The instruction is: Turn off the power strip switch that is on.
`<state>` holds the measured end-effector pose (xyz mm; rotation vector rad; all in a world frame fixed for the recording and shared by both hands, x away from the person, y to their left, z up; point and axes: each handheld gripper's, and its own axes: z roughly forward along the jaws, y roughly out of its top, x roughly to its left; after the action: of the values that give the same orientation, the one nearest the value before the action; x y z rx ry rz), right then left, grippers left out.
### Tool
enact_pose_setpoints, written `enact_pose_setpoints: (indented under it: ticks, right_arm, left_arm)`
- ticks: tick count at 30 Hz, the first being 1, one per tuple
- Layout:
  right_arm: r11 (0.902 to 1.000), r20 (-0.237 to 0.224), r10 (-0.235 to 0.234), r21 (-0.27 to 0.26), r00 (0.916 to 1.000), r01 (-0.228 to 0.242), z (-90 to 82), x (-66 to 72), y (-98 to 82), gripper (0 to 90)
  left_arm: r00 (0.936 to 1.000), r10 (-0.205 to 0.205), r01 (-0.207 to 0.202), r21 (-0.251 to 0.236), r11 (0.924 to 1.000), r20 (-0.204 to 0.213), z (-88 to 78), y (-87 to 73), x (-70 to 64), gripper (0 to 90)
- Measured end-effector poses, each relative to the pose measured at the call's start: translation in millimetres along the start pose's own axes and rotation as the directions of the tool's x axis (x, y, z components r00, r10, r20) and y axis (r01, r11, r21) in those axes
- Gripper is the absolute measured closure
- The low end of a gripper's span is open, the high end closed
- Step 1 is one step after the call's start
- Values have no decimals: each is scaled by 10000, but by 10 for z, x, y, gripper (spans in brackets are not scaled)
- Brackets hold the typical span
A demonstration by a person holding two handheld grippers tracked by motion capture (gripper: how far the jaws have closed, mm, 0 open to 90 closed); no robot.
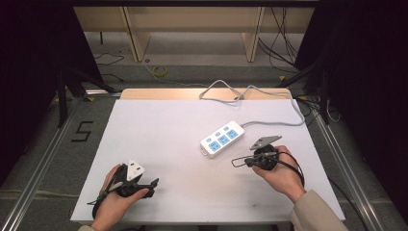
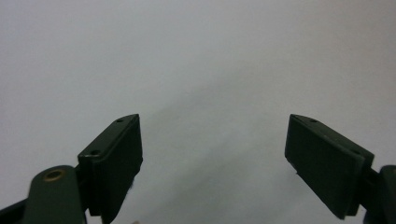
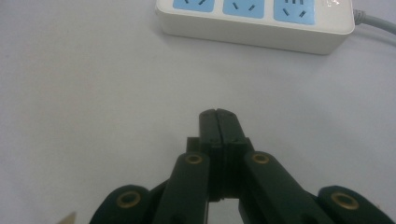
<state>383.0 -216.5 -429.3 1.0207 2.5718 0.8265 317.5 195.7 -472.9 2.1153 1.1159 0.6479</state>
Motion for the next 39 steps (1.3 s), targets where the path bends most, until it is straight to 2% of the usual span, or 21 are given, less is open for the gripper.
enact_pose_setpoints:
  ticks: [39]
  right_arm:
    - [9997, -107, -211, 135, 9997, 212, 133, 4, 304, 900]
  left_arm:
    - [10000, -7, 7, -31, 10000, 4, 2, 4, -7, 192]
